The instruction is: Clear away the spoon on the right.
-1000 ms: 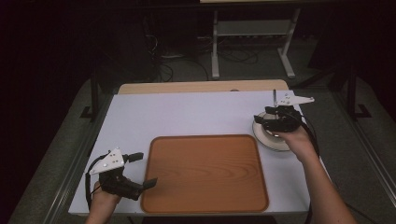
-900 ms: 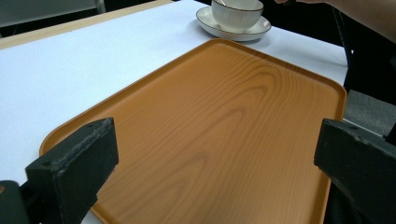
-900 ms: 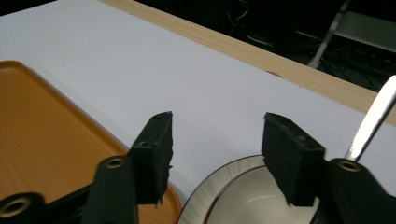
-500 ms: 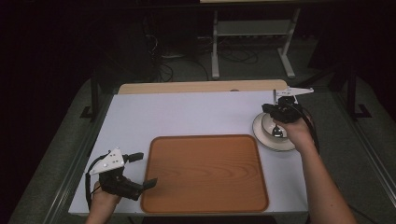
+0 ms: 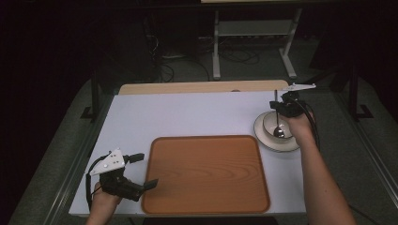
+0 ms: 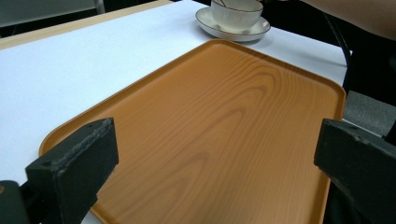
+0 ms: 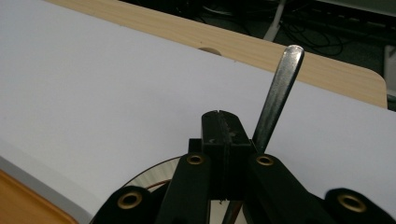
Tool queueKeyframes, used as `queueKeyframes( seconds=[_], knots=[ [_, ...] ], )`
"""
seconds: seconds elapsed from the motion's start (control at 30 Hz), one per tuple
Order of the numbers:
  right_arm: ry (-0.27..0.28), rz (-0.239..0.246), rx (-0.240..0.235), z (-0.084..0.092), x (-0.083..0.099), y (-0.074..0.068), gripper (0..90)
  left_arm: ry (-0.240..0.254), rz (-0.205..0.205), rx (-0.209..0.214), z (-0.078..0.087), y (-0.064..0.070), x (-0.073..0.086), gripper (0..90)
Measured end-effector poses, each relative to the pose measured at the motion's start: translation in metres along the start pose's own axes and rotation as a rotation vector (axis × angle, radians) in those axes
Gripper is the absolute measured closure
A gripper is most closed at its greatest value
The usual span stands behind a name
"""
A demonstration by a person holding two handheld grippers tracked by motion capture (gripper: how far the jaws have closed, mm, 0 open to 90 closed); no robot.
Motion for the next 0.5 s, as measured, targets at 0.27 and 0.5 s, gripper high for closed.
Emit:
queueKeyframes(
  seconds=[0.27,0.5],
  knots=[
    [-0.016,-0.015,0.030,-0.004,0.000,0.008,89.4,0.002,-0.002,0.000,0.001,0.000,0.000,0.0],
    [-0.032,-0.040,0.067,0.000,0.005,0.018,89.5,0.002,0.000,0.001,0.000,0.000,0.000,0.0]
  ],
)
Point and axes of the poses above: each handheld gripper's, and its own axes: z roughly backward along the jaws, x roughly out of its underside, y roughly to its right, the point moved 6 cm from there along -z, roughly forward along the jaws, and after that the axes turned 11 degrees about -x, right-handed, at the moved point
